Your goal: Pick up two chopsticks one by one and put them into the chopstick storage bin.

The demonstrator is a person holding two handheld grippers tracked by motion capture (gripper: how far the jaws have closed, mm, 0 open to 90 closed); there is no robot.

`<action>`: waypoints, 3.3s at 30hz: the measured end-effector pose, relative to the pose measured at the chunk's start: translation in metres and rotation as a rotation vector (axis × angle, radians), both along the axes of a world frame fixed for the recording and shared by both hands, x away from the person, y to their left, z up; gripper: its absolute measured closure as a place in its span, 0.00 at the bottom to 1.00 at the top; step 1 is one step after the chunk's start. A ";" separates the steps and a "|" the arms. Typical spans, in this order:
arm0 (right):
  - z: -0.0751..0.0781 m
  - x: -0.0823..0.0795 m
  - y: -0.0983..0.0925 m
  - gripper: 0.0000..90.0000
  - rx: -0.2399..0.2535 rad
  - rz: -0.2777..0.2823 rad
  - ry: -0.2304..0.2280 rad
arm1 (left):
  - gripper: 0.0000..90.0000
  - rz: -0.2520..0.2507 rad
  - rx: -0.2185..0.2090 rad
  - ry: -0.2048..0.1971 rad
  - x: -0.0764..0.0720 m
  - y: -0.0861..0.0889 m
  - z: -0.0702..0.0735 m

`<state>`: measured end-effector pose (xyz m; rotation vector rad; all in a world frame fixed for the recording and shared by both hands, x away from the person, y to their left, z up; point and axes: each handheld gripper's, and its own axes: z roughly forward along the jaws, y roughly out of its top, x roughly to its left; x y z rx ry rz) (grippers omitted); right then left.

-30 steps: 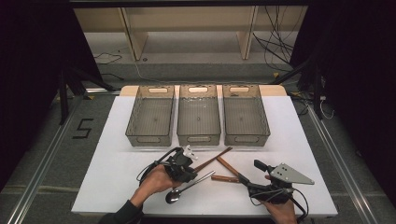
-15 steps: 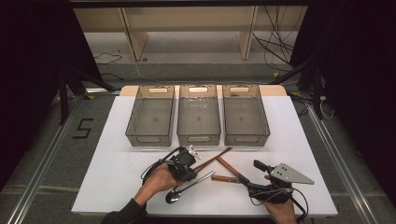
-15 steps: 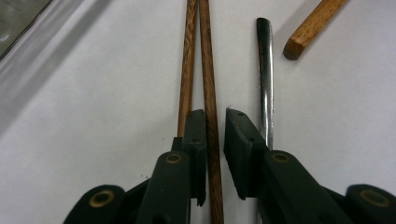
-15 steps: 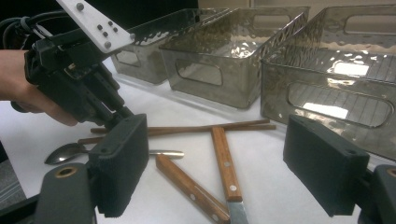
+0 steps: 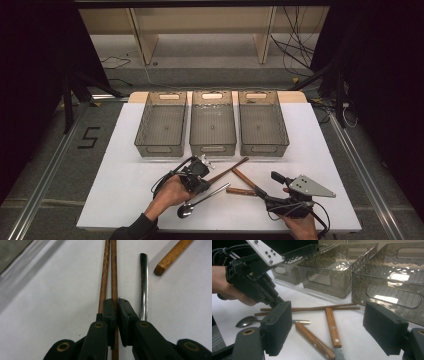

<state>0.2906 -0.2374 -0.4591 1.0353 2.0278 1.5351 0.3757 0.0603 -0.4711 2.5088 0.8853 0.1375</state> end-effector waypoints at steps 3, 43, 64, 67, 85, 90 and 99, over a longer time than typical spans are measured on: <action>0.000 0.000 0.000 0.27 0.003 -0.001 0.002 | 0.94 -0.003 -0.008 -0.007 0.000 0.002 0.003; 0.001 0.000 -0.002 0.26 0.010 -0.004 0.002 | 0.94 0.231 -0.295 -0.218 0.034 0.109 0.086; 0.000 0.000 -0.002 0.26 0.015 0.002 0.005 | 0.94 0.361 -0.223 -0.291 0.095 0.140 0.099; 0.000 0.000 -0.001 0.26 0.014 0.003 0.006 | 0.94 0.377 -0.208 -0.291 0.107 0.146 0.098; 0.000 0.000 -0.001 0.26 0.013 0.006 0.011 | 0.94 0.442 -0.128 -0.269 0.132 0.165 0.067; 0.000 0.000 -0.001 0.26 0.016 0.009 0.010 | 0.94 0.455 -0.118 -0.248 0.133 0.164 0.060; 0.000 0.000 -0.001 0.26 0.016 0.007 0.011 | 0.94 0.471 -0.091 -0.211 0.135 0.166 0.053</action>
